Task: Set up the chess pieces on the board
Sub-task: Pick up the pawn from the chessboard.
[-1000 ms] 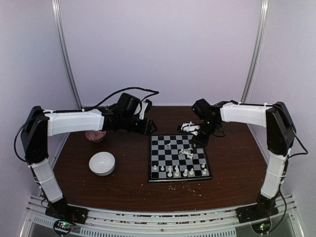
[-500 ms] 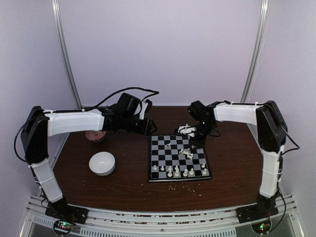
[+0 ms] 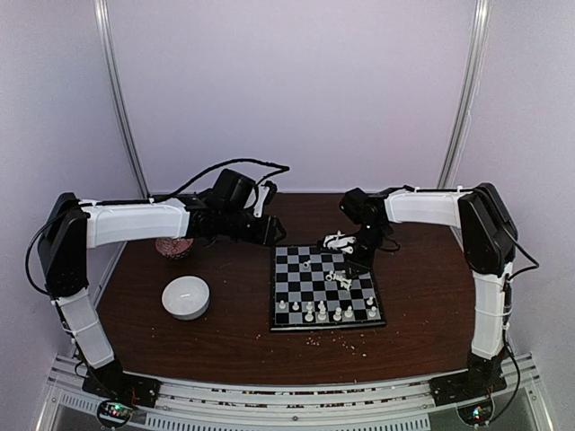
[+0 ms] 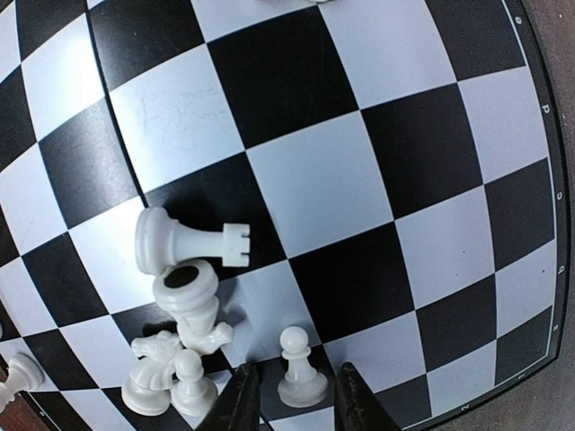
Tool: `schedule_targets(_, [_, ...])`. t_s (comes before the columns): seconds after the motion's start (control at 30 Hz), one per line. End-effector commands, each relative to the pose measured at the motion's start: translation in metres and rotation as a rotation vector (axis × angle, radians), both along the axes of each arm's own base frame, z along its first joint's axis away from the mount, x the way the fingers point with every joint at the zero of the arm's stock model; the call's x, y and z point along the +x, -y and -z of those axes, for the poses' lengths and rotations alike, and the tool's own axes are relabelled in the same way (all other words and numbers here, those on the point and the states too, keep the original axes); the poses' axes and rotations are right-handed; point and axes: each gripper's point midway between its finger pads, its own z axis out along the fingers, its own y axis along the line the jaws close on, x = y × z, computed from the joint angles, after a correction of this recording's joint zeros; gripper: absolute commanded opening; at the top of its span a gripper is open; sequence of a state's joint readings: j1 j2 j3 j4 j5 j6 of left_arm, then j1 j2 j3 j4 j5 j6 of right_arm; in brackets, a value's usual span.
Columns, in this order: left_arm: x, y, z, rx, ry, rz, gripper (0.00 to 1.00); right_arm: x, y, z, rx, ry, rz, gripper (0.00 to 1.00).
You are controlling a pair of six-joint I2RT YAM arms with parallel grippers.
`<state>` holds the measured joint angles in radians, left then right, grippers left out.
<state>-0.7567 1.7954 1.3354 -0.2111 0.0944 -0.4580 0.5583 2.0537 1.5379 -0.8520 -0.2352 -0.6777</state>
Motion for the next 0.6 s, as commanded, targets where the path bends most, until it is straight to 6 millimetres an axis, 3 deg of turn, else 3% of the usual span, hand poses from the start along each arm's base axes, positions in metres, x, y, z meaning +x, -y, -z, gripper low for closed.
schedule_targets(0.0, [-0.001,0.005,0.007,0.005,-0.002,0.021,0.46,0.0,0.002,0.006,-0.012,-0.029,0.006,0.28])
schedule_targets(0.27, [-0.001,0.007,0.004,0.014,0.019,0.05,0.46,0.0,0.004,-0.005,0.023,-0.03,0.038,0.19])
schedule_targets(0.57, [-0.024,0.034,-0.036,-0.082,0.125,0.302,0.45,-0.002,0.001,-0.063,0.198,-0.002,0.092,0.17])
